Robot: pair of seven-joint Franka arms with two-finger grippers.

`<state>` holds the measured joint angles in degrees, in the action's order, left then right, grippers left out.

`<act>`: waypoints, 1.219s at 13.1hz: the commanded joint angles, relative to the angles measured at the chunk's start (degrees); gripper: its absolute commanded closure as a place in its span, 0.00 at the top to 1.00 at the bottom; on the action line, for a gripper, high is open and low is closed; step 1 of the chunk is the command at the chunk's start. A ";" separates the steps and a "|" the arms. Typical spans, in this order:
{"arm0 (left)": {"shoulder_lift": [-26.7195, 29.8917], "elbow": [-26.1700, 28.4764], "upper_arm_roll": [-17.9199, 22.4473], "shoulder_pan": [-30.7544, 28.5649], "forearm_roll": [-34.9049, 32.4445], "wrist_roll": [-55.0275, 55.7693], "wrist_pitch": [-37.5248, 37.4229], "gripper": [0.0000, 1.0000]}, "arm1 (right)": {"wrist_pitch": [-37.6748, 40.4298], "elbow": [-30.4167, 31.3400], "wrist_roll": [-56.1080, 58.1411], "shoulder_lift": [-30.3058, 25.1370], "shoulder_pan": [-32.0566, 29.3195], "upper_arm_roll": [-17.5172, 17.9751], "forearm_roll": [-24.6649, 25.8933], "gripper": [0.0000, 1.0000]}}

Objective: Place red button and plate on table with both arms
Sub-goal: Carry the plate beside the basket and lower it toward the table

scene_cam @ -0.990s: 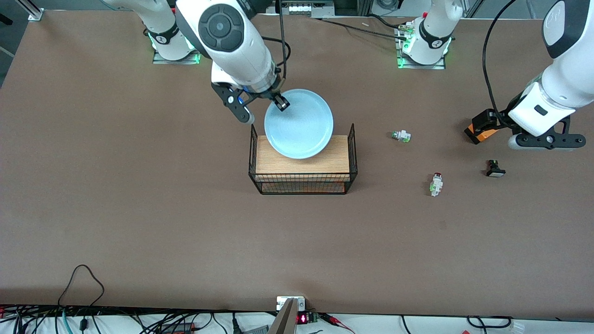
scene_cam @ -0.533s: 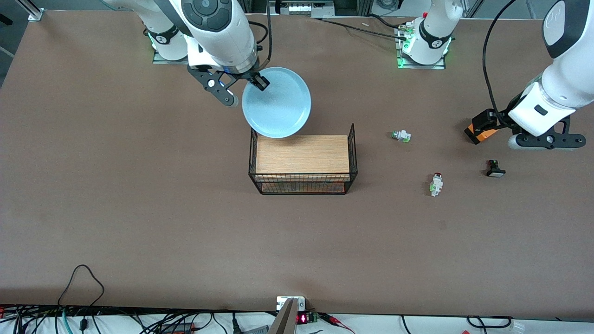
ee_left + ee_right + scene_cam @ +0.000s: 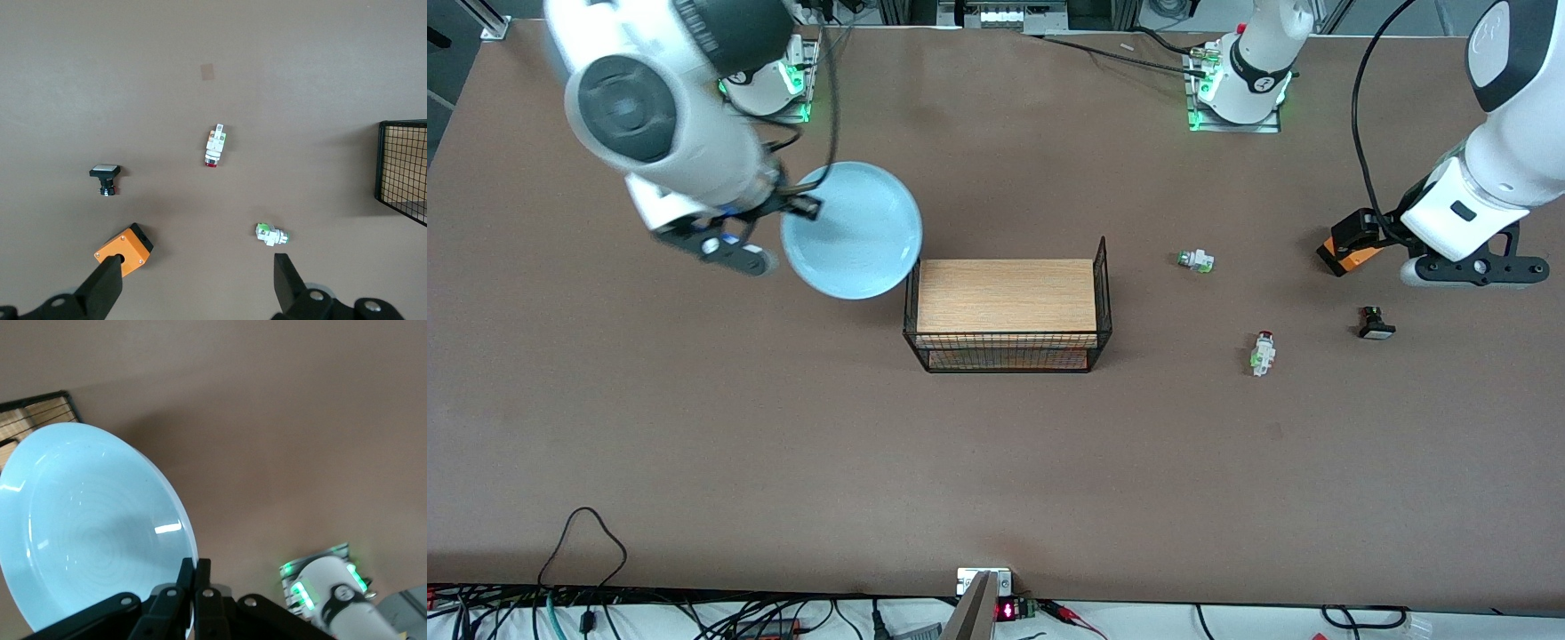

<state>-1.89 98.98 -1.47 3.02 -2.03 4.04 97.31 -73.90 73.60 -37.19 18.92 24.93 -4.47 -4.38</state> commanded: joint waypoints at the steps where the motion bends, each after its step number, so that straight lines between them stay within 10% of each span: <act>1: 1.01 0.25 -0.03 -0.03 0.27 0.44 -0.81 1.00 | 0.51 0.84 11.23 -0.11 -5.58 0.96 1.82 0.00; 16: 1.01 0.25 -0.12 0.06 0.18 0.35 -0.72 1.00 | -28.20 14.91 41.29 9.36 -21.14 1.04 2.89 0.00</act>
<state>-1.87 98.98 -1.50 3.03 -2.03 4.04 97.28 -99.17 88.11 -0.54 26.94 6.38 -4.53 -0.88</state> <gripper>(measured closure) 0.000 0.965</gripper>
